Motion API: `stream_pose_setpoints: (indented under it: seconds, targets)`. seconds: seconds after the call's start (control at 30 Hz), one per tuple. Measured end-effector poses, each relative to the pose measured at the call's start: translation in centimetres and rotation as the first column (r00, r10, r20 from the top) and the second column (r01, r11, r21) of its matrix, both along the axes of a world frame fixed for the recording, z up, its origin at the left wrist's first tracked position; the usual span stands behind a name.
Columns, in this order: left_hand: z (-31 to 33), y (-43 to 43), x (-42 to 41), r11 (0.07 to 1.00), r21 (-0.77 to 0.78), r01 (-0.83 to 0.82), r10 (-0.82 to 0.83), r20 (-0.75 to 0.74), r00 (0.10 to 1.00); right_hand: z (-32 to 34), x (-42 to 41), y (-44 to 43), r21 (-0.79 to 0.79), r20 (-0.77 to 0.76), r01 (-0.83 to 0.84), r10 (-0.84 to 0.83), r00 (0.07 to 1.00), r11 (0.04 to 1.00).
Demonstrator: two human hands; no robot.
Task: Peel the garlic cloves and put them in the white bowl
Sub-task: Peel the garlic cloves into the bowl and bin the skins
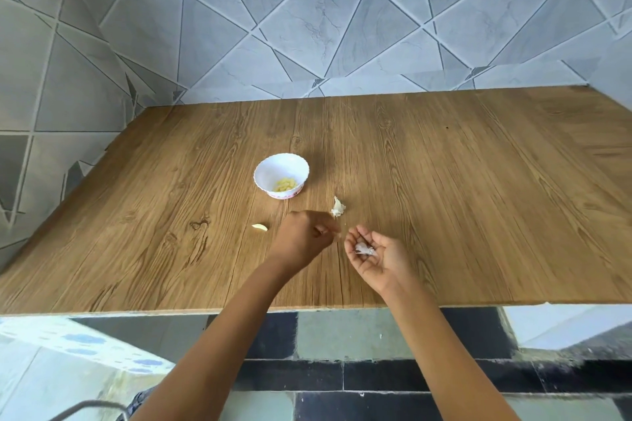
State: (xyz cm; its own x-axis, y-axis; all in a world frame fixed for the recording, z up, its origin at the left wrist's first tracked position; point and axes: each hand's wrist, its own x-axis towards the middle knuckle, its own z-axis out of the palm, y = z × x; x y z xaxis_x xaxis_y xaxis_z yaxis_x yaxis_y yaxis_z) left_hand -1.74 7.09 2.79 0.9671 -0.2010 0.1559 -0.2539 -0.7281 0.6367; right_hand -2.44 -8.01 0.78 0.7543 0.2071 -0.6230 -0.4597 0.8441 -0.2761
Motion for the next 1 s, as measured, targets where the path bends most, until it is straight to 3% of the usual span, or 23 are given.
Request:
stream_pose_setpoints:
  seconds: [0.2, 0.37, 0.6, 0.83, 1.0]
  targets:
    - [0.7, -3.3, -0.3, 0.966, 0.189, 0.175, -0.185, 0.035, 0.982, 1.1, -0.4, 0.8, -0.049, -0.015, 0.004, -0.004, 1.000, 0.999]
    - [0.1, -3.2, -0.2, 0.988, 0.071, 0.138, -0.144, 0.082, 0.986, 0.9, -0.4, 0.4, -0.053, -0.016, 0.021, -0.022, 1.000, 0.998]
    - [-0.5, -0.3, -0.1, 0.938, -0.310, -0.157, 0.159, -0.020, 0.987, 0.8, -0.4, 0.2, -0.038, 0.029, -0.008, 0.010, 1.000, 0.999]
    - [-1.6, 4.7, -2.9, 0.884, -0.312, -0.349, 0.341, -0.083, 0.936, 1.1, -0.1, 3.2, -0.071, 0.037, -0.105, 0.108, 0.993, 0.992]
    - [-2.3, 8.6, -6.7, 0.841, -0.237, -0.487, 0.490, -0.049, 0.870, 1.5, -0.6, 7.9, -0.069, 0.034, -0.276, 0.279, 0.960, 0.959]
